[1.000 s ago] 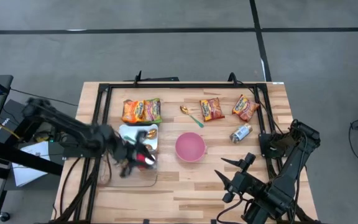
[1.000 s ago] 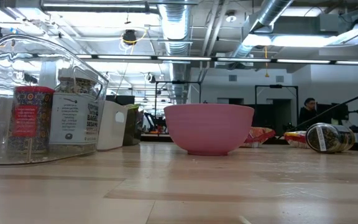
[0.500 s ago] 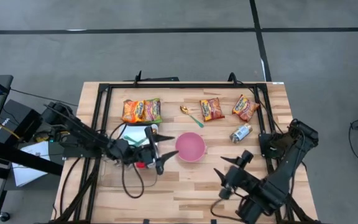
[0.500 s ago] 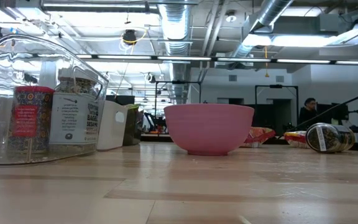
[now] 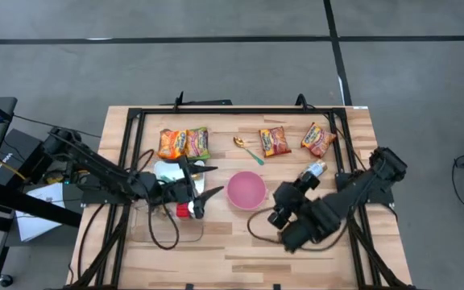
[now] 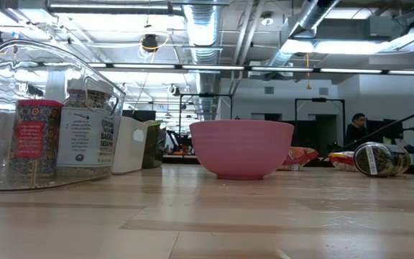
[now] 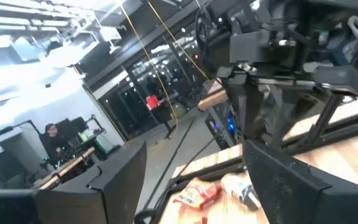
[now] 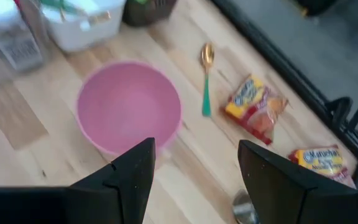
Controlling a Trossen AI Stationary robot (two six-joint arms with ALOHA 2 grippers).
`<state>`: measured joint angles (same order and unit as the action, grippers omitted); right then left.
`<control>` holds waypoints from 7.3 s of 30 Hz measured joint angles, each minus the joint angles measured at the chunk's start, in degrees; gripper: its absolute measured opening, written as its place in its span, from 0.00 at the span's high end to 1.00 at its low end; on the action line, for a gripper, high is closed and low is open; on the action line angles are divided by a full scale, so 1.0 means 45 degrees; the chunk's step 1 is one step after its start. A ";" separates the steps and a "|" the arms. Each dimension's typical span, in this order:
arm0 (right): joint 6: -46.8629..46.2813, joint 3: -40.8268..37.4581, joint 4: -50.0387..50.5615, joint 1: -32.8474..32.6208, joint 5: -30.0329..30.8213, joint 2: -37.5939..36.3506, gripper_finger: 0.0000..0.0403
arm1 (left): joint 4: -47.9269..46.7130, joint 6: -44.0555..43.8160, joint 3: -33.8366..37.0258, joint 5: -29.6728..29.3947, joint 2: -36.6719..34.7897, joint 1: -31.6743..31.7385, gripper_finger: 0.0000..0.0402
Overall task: Pick & Place Food Item
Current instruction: Put the gold spice bottle into the transparent bin
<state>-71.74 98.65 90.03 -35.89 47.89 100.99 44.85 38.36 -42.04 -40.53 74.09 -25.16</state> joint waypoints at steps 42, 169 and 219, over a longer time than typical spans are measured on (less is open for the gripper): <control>1.0632 -0.3594 0.0005 0.1789 -1.0692 0.1431 0.44 | -0.2561 -0.0299 0.0044 -0.0632 -0.0545 0.3405 0.34; 1.0624 -0.7446 -0.6036 0.4188 -0.6365 -0.4315 0.37 | -0.3689 -0.1396 0.0486 -0.0656 -0.1055 0.3309 0.34; 2.2954 -0.7446 -2.4664 0.1340 -0.5739 -0.5101 0.37 | 0.8548 -0.0519 0.0438 1.2057 0.3900 0.3091 0.07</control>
<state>31.55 65.14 -20.96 -29.86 22.07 78.04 83.32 36.02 -40.07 13.73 91.64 -11.25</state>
